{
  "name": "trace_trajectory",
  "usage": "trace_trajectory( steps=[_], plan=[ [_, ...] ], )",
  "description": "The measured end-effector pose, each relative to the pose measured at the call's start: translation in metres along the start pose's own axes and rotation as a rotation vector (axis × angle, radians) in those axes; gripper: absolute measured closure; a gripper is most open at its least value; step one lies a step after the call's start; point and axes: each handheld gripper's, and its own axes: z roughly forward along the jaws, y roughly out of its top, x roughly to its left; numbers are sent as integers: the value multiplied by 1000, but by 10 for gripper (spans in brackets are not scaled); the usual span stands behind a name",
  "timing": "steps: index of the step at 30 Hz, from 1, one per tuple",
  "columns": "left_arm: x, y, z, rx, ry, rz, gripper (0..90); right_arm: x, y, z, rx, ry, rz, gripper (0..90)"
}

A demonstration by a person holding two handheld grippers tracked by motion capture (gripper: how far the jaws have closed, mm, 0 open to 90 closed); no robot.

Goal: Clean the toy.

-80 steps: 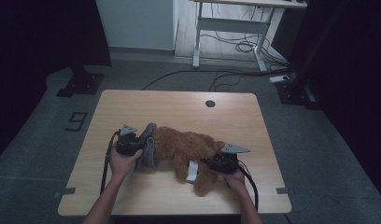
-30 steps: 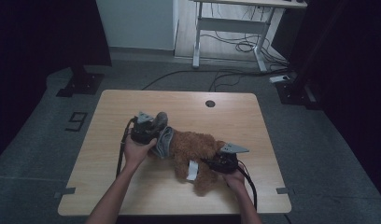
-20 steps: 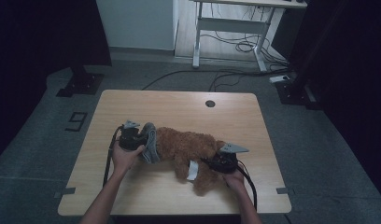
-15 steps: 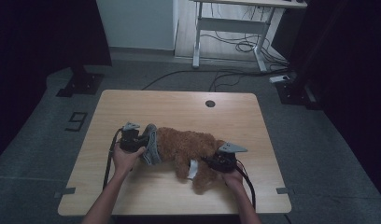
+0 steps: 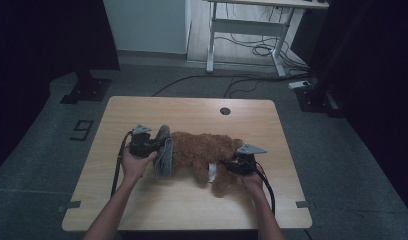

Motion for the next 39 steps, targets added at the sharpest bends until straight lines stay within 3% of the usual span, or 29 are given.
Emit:
trace_trajectory(
  steps=[6,8,11,14,17,23,28,32,34,37,39],
  plan=[
    [-28,43,11,-29,-41,81,791,-1,-9,-3,-30,18,15,558],
    [-37,59,25,-16,-46,104,786,-2,-10,-4,-28,19,10,552],
    [-41,67,45,26,-47,103,785,-2,-10,-5,-27,20,11,548],
    [-42,58,69,113,-44,107,780,-4,-11,-6,-28,20,15,547],
    [-40,45,74,104,-34,98,785,-4,-11,-6,-26,17,22,539],
    [-38,27,60,106,-70,88,788,-2,-12,-7,-7,10,41,494],
    [-42,8,47,75,-83,95,791,0,-14,-13,55,33,124,371],
    [-44,-7,37,45,-98,89,793,2,-19,-25,53,10,125,257],
    [-46,-14,33,35,-103,92,793,2,-18,-34,37,10,128,213],
    [-49,-21,28,33,-114,95,793,4,-11,-49,-43,46,151,176],
    [-53,-24,25,31,-115,105,793,8,-3,-54,-67,38,151,149]
  ],
)
